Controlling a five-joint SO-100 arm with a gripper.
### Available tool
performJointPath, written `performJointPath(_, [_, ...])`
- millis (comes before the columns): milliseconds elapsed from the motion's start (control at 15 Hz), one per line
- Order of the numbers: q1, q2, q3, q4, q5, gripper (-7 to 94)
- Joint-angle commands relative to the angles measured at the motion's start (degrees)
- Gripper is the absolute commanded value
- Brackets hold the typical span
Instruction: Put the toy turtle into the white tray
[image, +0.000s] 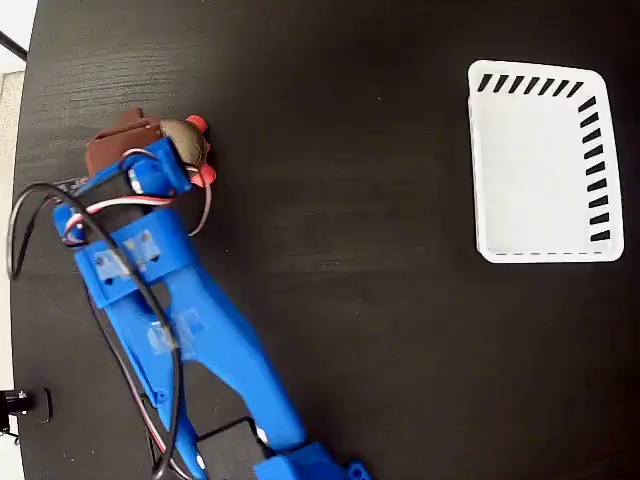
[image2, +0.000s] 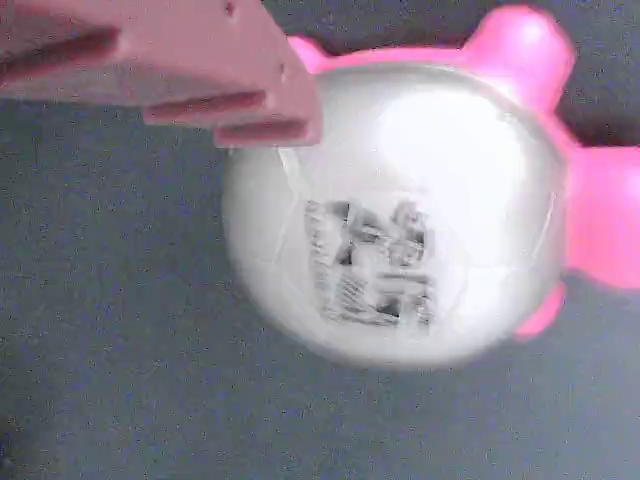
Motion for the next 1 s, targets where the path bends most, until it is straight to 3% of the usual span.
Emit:
performJointPath(0, [-0.70, 1.49, -3.96, 1.41, 0.00, 54])
performJointPath(400, [-0.62, 0.62, -3.69, 3.08, -0.97, 66])
performJointPath(933, [-1.23, -2.55, -5.27, 4.83, -1.67, 67])
